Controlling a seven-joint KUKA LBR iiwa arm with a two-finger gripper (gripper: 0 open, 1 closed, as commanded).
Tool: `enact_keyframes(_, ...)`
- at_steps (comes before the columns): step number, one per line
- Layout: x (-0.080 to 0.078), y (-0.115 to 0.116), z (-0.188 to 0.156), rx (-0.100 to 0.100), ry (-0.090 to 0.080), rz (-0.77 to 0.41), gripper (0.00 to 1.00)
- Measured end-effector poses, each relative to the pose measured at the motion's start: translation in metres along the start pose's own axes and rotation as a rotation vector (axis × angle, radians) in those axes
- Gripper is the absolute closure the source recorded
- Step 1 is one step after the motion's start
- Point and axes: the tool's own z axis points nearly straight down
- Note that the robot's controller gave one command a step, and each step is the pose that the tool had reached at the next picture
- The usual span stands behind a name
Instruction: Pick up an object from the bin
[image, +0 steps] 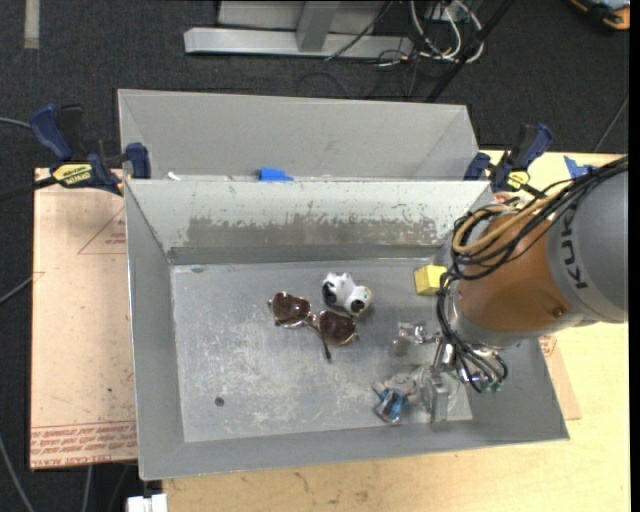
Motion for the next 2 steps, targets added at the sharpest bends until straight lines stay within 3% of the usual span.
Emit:
enact_keyframes(1,-0.023,0.059,0.004,-0.005,-0.005,-0.119,0.00)
enact_keyframes(2,0.006,0.079,-0.003,-0.005,-0.003,-0.130,1.00)
